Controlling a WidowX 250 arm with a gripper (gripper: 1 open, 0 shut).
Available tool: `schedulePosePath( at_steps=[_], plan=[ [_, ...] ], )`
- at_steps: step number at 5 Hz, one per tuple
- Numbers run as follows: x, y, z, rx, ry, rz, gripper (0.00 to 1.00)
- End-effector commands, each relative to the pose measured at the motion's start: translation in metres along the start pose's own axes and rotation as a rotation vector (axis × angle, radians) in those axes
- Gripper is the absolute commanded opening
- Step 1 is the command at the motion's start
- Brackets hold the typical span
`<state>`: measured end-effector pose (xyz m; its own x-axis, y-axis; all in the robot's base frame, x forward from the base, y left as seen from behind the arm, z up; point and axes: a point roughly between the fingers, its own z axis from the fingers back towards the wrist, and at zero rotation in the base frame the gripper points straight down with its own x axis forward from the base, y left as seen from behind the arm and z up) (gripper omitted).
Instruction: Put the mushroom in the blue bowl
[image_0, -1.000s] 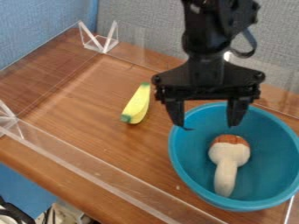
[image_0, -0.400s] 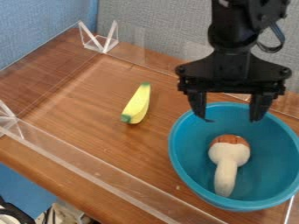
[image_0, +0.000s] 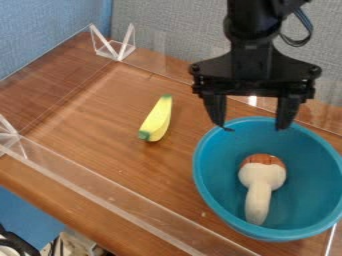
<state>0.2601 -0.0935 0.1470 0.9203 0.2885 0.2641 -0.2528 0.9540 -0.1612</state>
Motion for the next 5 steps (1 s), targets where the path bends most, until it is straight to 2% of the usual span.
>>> schedulePosePath(
  at_steps=[1, 2, 4, 5],
  plan=[
    [-0.006, -0.003, 0.019, -0.040, -0.040, -0.047, 1.00],
    [-0.022, -0.007, 0.020, -0.037, -0.016, -0.109, 1.00],
    [-0.022, -0.011, 0.021, -0.027, -0.011, -0.177, 1.00],
    [-0.020, -0.010, 0.022, -0.014, -0.016, -0.156, 1.00]
  ],
)
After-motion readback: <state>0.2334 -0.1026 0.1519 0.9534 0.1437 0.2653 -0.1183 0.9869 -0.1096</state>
